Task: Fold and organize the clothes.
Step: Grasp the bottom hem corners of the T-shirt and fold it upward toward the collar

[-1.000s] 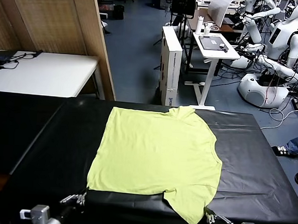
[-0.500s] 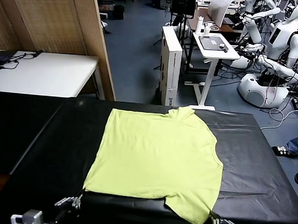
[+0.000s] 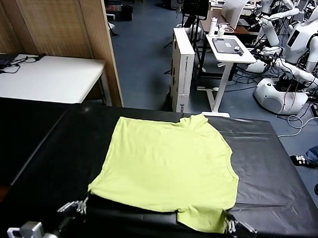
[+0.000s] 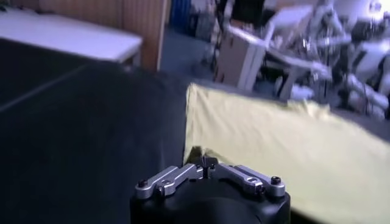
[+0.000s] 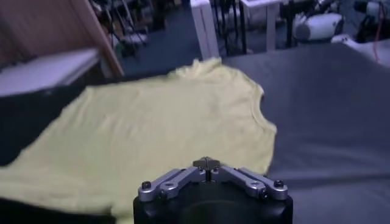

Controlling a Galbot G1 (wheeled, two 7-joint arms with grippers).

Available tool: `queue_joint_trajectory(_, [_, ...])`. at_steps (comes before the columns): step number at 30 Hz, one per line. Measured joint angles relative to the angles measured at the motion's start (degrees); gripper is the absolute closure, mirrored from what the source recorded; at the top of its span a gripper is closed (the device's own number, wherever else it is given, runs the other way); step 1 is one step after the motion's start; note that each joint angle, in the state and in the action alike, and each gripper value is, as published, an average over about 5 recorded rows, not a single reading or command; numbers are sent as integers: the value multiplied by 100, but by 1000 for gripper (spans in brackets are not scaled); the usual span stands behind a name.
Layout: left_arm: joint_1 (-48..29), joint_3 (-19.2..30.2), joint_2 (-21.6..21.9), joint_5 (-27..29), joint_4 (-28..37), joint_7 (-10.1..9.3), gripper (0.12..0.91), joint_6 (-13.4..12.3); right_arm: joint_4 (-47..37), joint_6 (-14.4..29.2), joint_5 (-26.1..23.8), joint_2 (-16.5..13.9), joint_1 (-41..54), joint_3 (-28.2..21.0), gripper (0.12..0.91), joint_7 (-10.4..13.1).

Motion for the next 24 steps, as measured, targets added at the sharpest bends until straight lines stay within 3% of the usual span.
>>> queue_joint_trajectory(13, [-1229, 372, -2, 244, 857, -33, 884, 60, -1451, 91, -89, -318, 1811, -644, 885, -155])
queue_joint_trajectory(24, [-1847, 561, 376, 237, 1451, -21, 884, 54, -2149, 90, -500, -159, 2464, -1201, 885, -168])
